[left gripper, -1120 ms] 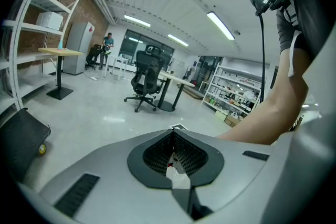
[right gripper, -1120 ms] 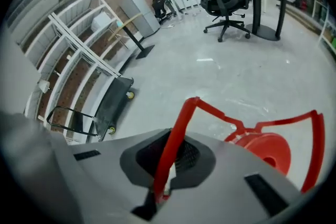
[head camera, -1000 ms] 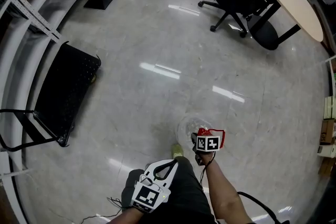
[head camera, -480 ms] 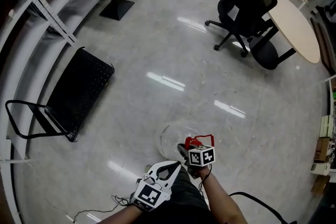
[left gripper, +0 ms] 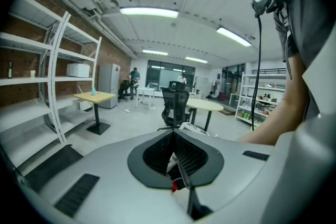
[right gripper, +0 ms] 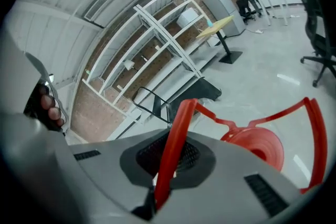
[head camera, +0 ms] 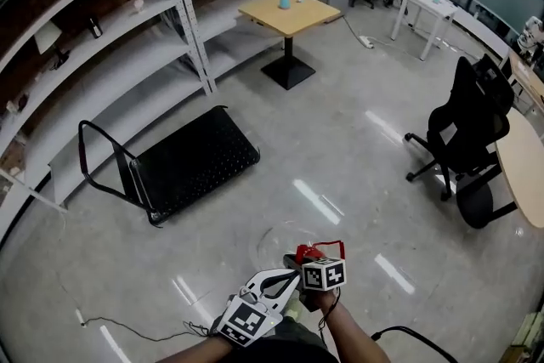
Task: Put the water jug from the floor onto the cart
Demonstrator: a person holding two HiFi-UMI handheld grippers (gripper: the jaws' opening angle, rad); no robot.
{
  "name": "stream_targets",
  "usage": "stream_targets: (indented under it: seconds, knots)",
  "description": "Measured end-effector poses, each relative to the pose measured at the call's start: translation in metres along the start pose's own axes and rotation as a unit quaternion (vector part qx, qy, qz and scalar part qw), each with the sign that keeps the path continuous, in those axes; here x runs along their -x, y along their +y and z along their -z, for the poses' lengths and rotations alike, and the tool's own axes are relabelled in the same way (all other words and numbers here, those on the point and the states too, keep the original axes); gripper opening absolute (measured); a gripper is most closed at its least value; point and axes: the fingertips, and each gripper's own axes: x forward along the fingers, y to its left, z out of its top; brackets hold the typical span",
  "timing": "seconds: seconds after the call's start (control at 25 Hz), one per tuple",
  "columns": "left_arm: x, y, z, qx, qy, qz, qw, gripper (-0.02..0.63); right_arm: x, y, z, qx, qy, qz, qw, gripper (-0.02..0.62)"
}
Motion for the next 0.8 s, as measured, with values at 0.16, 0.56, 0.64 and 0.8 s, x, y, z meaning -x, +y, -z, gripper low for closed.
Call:
stream_targets:
  seconds: [0.16, 0.56, 0.64, 0.8]
  knots:
    - [0.017, 0.048, -0.003, 0.012, -0.009, -0.034, 0.9993, 0.002, -0.044, 0.027, -0.042, 0.038, 0.015, -0.019, 0.999, -0.002]
    - [0.072, 0.262, -0.012, 0.018, -0.039, -0.081, 0.9958, 0.002, -0.216, 0.073, -0.173, 0.066, 0.048, -0.019, 0.996, -0.002]
    - [0.086, 0.31, -0.011, 0.025, -0.04, -0.093, 0.9946, 0.002, -0.252, 0.084, -0.199, 0.059, 0.047, -0.024, 0.997, -0.002]
    - [0.111, 0.393, -0.014, 0.045, -0.044, -0.128, 0.9897, 0.002, -0.313, 0.103, -0.248, 0.066, 0.054, -0.021, 0.996, -0.002]
